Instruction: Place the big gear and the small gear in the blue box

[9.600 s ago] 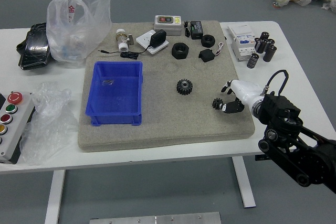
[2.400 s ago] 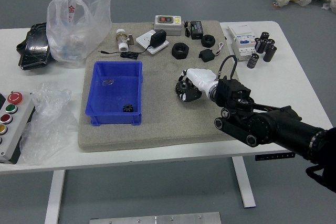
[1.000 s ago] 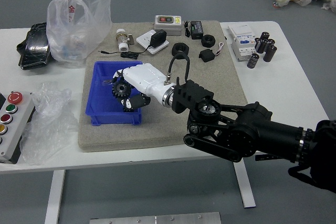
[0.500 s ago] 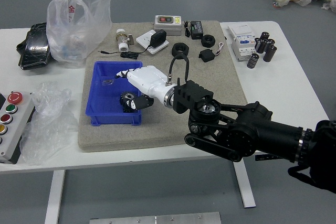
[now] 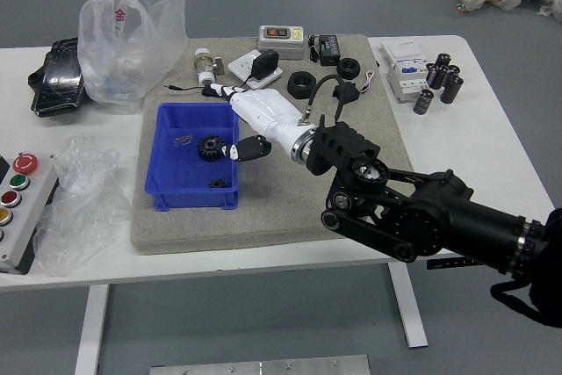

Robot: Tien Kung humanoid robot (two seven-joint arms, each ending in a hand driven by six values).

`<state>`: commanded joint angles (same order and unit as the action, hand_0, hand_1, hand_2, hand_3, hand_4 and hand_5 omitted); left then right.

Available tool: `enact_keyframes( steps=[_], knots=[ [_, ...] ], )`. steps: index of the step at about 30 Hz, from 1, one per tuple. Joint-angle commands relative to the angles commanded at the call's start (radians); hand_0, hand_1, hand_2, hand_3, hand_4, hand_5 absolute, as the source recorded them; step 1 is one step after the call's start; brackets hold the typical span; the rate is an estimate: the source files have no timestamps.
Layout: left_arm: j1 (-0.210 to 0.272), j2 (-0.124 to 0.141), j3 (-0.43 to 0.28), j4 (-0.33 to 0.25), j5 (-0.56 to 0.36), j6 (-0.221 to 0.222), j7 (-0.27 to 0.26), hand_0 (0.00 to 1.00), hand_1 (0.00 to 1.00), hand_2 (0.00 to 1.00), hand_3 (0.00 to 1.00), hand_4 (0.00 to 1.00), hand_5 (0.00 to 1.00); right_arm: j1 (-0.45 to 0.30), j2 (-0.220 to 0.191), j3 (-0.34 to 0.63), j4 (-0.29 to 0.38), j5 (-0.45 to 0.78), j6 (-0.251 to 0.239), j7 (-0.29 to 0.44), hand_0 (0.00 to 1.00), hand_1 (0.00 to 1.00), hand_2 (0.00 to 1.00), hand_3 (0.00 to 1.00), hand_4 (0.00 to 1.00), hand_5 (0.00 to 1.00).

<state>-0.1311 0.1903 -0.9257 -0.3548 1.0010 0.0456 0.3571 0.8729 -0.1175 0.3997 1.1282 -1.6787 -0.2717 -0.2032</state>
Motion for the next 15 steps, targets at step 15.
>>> enact_keyframes(
  steps=[15],
  knots=[
    [-0.014,0.011,0.010,0.004,-0.004,-0.004,-0.012,0.702,0.623,0.617,0.808,0.707,0.415,-0.338,-0.188,0.481,0.182,0.504,0.071,0.348,0.415,0.592,0.647,0.667,0.710,0.326]
  ],
)
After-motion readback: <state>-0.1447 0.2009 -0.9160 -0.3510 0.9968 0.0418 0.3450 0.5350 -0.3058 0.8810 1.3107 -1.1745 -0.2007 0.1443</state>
